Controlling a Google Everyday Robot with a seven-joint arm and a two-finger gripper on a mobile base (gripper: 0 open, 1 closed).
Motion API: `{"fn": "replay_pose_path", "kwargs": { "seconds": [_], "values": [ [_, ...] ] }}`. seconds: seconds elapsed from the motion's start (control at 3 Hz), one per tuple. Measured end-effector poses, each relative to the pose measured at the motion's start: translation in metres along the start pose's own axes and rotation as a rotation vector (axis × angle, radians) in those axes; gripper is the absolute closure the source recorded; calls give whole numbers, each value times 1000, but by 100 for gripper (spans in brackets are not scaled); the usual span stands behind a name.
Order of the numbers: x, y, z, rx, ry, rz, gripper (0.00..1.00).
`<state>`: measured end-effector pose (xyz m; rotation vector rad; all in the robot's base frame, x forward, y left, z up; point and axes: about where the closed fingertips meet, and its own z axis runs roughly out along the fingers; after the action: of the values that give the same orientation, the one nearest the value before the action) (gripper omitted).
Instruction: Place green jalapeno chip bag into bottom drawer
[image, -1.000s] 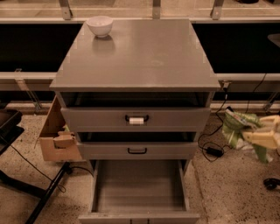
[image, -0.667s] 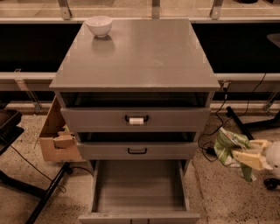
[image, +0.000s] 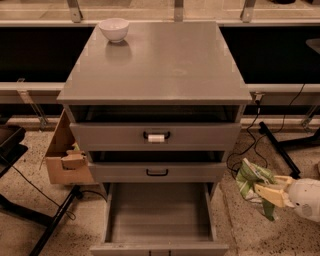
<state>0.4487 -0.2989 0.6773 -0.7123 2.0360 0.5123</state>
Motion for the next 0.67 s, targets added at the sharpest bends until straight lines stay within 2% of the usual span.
{"fn": "replay_pose_path", "kwargs": {
  "seconds": [0.33, 0.67],
  "values": [
    [15, 10, 35, -49, 39, 11, 100],
    [46, 13, 90, -90, 73, 64, 100]
  ]
}}
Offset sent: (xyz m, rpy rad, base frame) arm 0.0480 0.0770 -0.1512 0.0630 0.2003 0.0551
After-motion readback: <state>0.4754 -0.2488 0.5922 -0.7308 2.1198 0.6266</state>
